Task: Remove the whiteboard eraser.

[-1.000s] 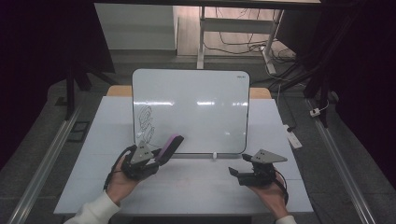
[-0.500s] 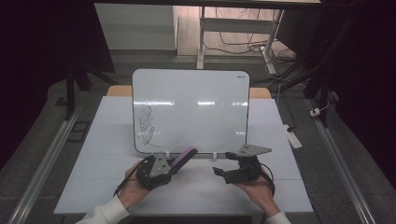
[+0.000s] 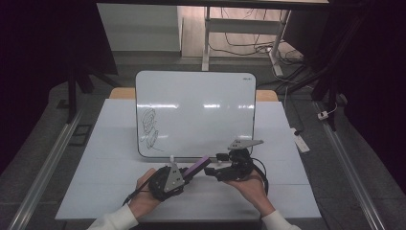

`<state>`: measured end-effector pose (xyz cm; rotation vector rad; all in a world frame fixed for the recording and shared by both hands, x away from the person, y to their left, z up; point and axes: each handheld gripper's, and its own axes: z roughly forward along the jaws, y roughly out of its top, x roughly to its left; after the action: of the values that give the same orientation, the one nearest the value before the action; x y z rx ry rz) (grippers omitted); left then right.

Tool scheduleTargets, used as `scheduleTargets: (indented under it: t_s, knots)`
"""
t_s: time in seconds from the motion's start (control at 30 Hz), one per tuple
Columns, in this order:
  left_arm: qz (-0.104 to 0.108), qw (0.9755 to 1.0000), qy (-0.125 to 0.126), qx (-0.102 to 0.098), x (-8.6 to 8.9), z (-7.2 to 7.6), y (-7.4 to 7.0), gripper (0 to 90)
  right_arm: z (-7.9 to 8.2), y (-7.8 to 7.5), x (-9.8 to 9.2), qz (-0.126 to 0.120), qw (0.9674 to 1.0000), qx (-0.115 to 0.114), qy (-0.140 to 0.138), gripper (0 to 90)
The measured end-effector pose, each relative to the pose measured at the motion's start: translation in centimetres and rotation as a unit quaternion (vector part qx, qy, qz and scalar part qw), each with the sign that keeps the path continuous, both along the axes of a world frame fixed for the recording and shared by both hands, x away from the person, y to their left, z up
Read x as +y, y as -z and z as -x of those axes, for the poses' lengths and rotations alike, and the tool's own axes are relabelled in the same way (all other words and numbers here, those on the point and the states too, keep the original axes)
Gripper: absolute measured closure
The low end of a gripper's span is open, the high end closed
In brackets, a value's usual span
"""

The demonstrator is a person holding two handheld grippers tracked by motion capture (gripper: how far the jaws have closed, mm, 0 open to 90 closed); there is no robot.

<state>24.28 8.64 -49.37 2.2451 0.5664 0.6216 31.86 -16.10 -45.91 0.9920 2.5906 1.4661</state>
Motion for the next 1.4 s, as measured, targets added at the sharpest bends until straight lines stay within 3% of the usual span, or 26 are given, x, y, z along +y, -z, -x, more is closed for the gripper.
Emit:
scheduleTargets:
  t_s: [0.17, 0.33, 0.47, 0.53, 0.7, 0.8, 0.83, 0.87, 0.93, 1.03, 1.17, 1.23, 1.27, 1.4]
  knots:
    - [-0.004, 1.0, 0.002, -0.006, -0.2, 0.2, 0.2, 65.4, -0.2, 0.1, 0.5, 0.006, 0.9999, 0.014, 0.001, 20.2]
    - [-0.006, 0.9997, 0.009, -0.022, -0.4, 0.6, 0.2, 65.4, -0.5, 0.4, 0.8, -0.006, 0.999, 0.045, 0.004, 22.6]
    - [-0.008, 0.9994, 0.012, -0.033, -0.5, 0.9, 0.3, 65.4, -0.5, 0.6, 1.0, -0.006, 0.9986, 0.052, 0.003, 24.2]
    - [-0.009, 0.9992, 0.013, -0.036, -0.6, 0.9, 0.3, 65.4, -0.6, 0.8, 1.1, -0.013, 0.9976, 0.067, -0.003, 28.9]
    - [-0.008, 0.9993, 0.013, -0.033, -0.5, 0.8, 0.3, 64.8, -0.6, 0.9, 1.0, -0.022, 0.9976, 0.065, -0.007, 36.9]
    - [-0.001, 0.9996, 0.017, -0.024, -0.4, 0.7, 0.3, 63.4, -0.6, 0.9, 0.9, -0.025, 0.9977, 0.062, -0.01, 37.6]
    - [0.001, 0.9997, 0.019, -0.018, -0.4, 0.6, 0.3, 58.5, -0.5, 0.9, 0.9, -0.024, 0.998, 0.056, -0.016, 37.9]
    - [0.006, 0.9997, 0.025, 0.002, -0.2, 0.3, 0.3, 52.9, -0.5, 0.8, 0.9, -0.019, 0.9985, 0.048, -0.018, 38.0]
    - [0.009, 0.9996, 0.023, 0.009, -0.1, 0.2, 0.3, 42.1, -0.4, 0.8, 0.7, -0.01, 0.9991, 0.033, -0.023, 38.2]
    - [0.047, 0.9983, 0.021, 0.027, 1.1, -0.3, -0.2, 30.4, -0.5, 0.8, 0.3, -0.01, 0.9991, 0.025, -0.031, 38.3]
    - [0.068, 0.9963, 0.029, 0.045, 2.2, -0.8, -0.6, 27.2, -0.5, 0.7, -0.1, -0.001, 0.9986, 0.005, -0.053, 38.3]
    - [0.082, 0.9939, 0.037, 0.063, 2.7, -1.1, -0.7, 26.5, -0.5, 0.7, -0.2, 0.0, 0.9982, 0.0, -0.06, 38.3]
    - [0.086, 0.9929, 0.041, 0.071, 3.0, -1.4, -0.8, 24.8, -0.3, 0.6, -0.2, 0.005, 0.997, -0.015, -0.075, 38.4]
    - [0.097, 0.99, 0.049, 0.09, 3.4, -1.9, -0.8, 22.2, 0.0, 0.4, -0.1, 0.008, 0.995, -0.03, -0.095, 38.3]
